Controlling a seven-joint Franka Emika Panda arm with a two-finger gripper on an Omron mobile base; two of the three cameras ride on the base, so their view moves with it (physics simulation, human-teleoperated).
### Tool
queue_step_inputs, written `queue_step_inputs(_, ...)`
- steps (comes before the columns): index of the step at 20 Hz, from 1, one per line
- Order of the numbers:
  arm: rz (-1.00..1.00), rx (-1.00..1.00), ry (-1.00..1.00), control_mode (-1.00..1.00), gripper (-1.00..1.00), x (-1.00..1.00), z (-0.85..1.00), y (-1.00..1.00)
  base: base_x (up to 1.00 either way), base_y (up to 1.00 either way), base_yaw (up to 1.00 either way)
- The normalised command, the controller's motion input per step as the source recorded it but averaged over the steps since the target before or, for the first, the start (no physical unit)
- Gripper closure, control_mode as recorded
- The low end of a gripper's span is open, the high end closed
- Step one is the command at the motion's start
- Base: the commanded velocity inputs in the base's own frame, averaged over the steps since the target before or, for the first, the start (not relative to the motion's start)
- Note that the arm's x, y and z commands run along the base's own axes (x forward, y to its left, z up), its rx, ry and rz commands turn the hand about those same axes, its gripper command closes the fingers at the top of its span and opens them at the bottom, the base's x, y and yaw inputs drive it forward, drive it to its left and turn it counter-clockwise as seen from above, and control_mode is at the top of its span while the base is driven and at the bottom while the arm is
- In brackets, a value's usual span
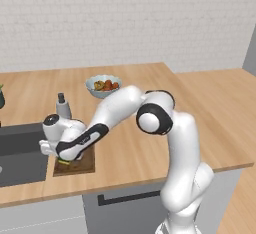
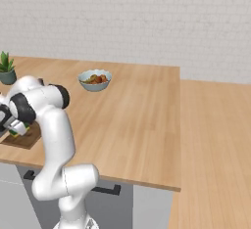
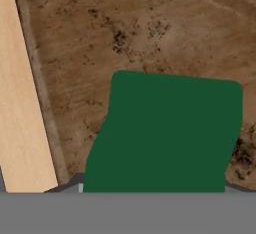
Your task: Pick up the sponge from the counter and clean the cutting board by briefly scrubbing or pressing down on the cutting board. Once finished, release the sponge.
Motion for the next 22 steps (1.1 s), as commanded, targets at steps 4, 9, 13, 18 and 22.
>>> queue_step_inputs(4,0.0,0.0,0.0,-1.0,1.0,0.69,-0.22,0.0,0.0,0.0,0.0)
queue_step_inputs(9,-0.01,0.0,0.0,-1.0,1.0,0.68,-0.18,0.0,0.0,0.0,0.0)
queue_step_inputs(13,0.0,0.0,0.0,-1.0,1.0,0.65,-0.27,-0.06,0.0,0.0,0.0)
queue_step_inputs(18,0.0,0.0,-0.01,-1.0,1.0,0.78,-0.54,-0.03,0.0,0.0,0.0)
queue_step_inputs(22,0.0,-0.02,-0.19,-1.0,1.0,0.48,-0.56,-0.05,0.0,0.0,0.0)
